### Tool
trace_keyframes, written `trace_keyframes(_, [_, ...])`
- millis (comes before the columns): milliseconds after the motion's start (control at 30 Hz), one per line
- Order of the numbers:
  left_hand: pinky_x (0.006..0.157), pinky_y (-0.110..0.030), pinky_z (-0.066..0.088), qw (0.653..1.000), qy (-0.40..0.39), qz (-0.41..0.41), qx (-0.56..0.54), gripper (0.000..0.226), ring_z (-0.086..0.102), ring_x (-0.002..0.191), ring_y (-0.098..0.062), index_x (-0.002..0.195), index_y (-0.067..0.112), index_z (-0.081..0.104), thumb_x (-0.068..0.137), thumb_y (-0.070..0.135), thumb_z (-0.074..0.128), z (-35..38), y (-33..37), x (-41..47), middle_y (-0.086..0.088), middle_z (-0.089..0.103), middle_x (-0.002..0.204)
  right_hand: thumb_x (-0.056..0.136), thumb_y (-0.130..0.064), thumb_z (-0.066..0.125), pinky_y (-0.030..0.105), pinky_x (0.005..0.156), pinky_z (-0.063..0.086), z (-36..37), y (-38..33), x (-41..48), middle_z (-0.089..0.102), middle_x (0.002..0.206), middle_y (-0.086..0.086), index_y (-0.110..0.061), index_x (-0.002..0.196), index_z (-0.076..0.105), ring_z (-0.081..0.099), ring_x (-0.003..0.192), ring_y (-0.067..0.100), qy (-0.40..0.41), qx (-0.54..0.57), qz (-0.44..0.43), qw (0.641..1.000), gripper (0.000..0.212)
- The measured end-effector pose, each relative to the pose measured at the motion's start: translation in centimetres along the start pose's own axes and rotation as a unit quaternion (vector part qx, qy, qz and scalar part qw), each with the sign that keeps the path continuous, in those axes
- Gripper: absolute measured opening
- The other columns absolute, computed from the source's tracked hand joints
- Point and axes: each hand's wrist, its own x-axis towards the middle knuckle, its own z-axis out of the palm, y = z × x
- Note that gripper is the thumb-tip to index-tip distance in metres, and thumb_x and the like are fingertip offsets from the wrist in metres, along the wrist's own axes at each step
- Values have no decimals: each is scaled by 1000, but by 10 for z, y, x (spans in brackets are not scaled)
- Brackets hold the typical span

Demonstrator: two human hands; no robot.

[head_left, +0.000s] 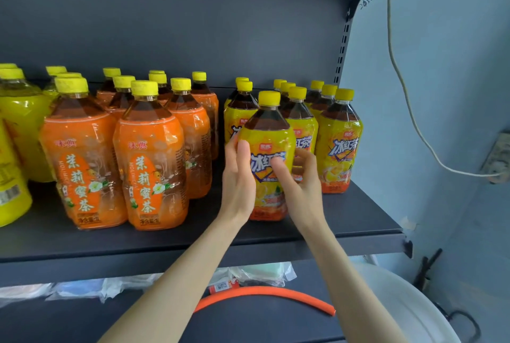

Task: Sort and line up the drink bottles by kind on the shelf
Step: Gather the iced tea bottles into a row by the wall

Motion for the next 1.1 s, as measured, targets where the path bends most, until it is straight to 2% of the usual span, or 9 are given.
trace_keyframes(67, [78, -4, 45, 998, 37, 29, 31, 59, 55, 99, 10, 138, 22, 35, 90, 55, 36, -3, 1, 3, 9, 54, 120, 77, -61, 65, 17, 74, 51, 10, -1, 1, 62, 101, -15, -25, 117, 51, 61, 88, -6, -19, -16, -6, 1000, 55])
trace_keyframes(167, [76, -4, 45, 993, 76, 61, 66, 64, 56, 97, 13, 132, 21, 42, 80, 55, 55, -7, 0, 10, 11, 57, 112, 80, -71, 53, 34, 91, 50, 11, 5, 7, 58, 113, -11, -25, 122, 57, 55, 108, 8, -21, -82, -27, 996, 63])
trace_keyframes(267, [89, -21, 49, 984, 115, 75, 110, 78, 57, 110, -7, 130, 17, 47, 72, 68, 58, -8, -11, 20, 1, 58, 122, 90, -51, 57, 26, 100, 31, -4, 9, 16, 43, 129, -7, -24, 134, 53, 34, 121, 8, 50, -152, -77, 984, 52])
trace_keyframes(367, [95, -34, 49, 982, 124, 72, 127, 84, 56, 114, -15, 131, 13, 45, 70, 69, 56, -9, -16, 29, -3, 57, 124, 89, -37, 65, 27, 102, 24, -19, 13, 30, 37, 144, 4, -22, 144, 40, 29, 130, 18, 74, -225, -112, 965, 63])
trace_keyframes(433, [95, -34, 49, 983, 116, 64, 128, 80, 56, 112, -14, 132, 16, 43, 72, 66, 61, -11, -17, 35, -2, 58, 124, 86, -32, 70, 29, 102, 23, -24, 21, 37, 32, 149, 9, -24, 147, 34, 28, 135, 27, 59, -267, -132, 953, 71])
trace_keyframes(500, [89, -22, 50, 986, 99, 51, 123, 74, 58, 104, -6, 135, 17, 40, 77, 52, 69, -13, -18, 39, 2, 59, 121, 84, -26, 74, 30, 102, 24, -25, 28, 40, 29, 152, 9, -26, 148, 32, 27, 137, 29, 46, -281, -144, 948, 76])
trace_keyframes(600, [76, -4, 44, 988, 73, 41, 130, 75, 56, 93, 7, 136, 16, 40, 74, 39, 75, -15, -25, 42, 9, 60, 113, 81, -22, 77, 31, 100, 27, -26, 34, 43, 31, 152, 10, -26, 148, 31, 30, 137, 31, 56, -317, -166, 932, 81])
trace_keyframes(833, [79, -17, 45, 993, 63, 3, 102, 74, 57, 95, 2, 132, 22, 45, 69, 47, 75, -12, -31, 53, 12, 60, 110, 78, -23, 80, 31, 93, 31, -25, 37, 45, 34, 151, 10, -26, 148, 32, 37, 131, 33, 69, -348, -185, 916, 85])
trace_keyframes(1100, [78, -18, 45, 990, 82, 6, 112, 73, 56, 91, 5, 133, 20, 42, 72, 42, 76, -11, -39, 64, 13, 59, 106, 77, -25, 81, 29, 84, 34, -25, 35, 44, 37, 149, 11, -23, 147, 35, 43, 124, 31, 74, -370, -195, 905, 85])
